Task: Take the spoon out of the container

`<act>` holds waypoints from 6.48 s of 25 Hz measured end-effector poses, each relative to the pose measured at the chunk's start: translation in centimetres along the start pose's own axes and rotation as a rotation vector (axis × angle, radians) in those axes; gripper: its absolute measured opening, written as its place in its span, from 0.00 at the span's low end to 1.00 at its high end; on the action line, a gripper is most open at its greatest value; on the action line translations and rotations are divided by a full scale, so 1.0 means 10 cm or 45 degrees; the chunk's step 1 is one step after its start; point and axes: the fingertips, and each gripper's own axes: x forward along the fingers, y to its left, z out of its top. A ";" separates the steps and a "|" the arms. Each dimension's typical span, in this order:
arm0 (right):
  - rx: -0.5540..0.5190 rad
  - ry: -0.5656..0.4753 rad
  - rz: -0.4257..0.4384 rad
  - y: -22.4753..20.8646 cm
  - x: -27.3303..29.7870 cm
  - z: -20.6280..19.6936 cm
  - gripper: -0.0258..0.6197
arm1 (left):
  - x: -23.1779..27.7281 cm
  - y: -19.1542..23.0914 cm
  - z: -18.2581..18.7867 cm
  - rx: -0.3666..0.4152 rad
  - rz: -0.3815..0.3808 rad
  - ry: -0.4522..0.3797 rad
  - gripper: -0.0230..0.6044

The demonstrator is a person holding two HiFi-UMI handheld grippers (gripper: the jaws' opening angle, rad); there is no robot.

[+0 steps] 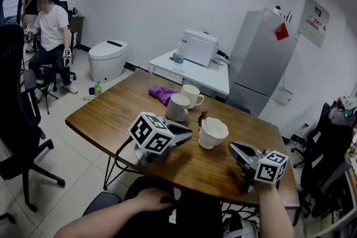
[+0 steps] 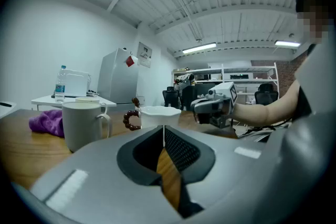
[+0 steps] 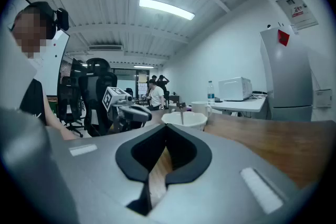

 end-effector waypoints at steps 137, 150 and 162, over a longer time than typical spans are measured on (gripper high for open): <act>0.016 0.041 -0.220 -0.37 0.01 0.20 0.04 | -0.04 0.02 0.01 0.007 0.006 0.006 0.06; 0.001 0.062 -0.086 -0.01 0.15 -0.17 0.04 | -0.05 0.02 0.02 0.007 0.006 0.006 0.06; 0.030 0.007 -0.037 0.00 0.14 -0.17 0.04 | -0.05 0.02 0.02 0.005 0.005 0.006 0.06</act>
